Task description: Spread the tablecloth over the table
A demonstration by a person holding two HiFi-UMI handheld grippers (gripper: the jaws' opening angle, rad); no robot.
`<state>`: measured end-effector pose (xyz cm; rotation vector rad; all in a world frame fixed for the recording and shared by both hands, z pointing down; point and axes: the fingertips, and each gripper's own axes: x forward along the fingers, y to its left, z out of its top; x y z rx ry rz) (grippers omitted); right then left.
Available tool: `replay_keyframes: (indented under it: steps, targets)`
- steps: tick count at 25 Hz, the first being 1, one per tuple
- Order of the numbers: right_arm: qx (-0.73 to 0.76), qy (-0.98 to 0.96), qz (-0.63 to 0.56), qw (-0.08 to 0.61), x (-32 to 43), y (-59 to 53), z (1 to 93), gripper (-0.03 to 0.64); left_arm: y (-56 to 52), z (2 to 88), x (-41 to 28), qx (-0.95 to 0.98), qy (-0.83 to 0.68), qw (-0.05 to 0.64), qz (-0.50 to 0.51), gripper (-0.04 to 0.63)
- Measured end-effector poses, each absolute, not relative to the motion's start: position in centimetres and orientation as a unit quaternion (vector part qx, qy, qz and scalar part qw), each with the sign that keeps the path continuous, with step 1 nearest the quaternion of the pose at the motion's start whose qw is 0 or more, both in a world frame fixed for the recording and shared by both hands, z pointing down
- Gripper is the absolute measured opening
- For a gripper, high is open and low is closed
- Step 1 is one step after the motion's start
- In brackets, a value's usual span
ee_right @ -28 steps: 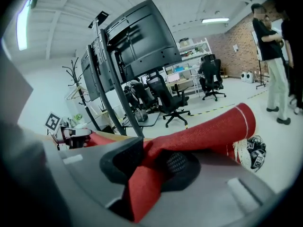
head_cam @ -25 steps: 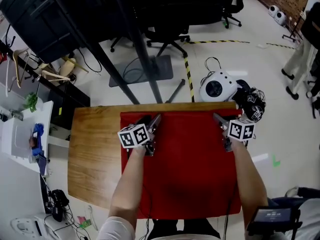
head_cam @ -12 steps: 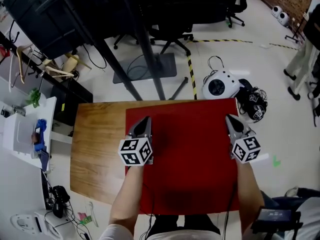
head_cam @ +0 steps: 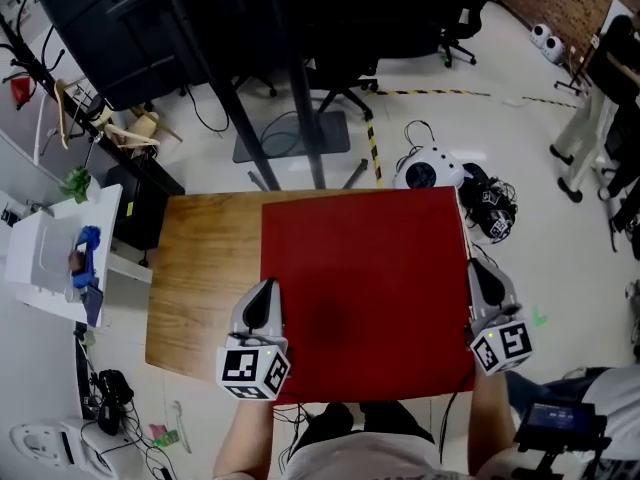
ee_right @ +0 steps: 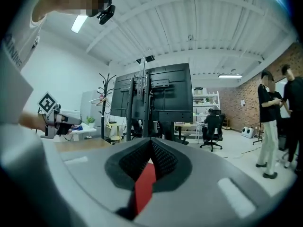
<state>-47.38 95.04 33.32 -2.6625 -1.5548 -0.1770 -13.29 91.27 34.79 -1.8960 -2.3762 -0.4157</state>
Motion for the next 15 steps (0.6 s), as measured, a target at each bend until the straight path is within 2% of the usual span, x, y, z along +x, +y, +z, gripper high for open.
replay_keyframes:
  steps: [7, 15]
  targets:
    - [-0.860, -0.506, -0.056, 0.040, -44.9, 88.9, 30.6, 0.006, 86.0, 29.9, -13.1, -0.608, -0.785, 0.018, -0.120, 0.008]
    - [-0.864, -0.500, -0.050, 0.023, -43.3, 85.5, 26.5, 0.006, 82.6, 26.3, -12.4, -0.608, -0.786, 0.006, -0.110, 0.008]
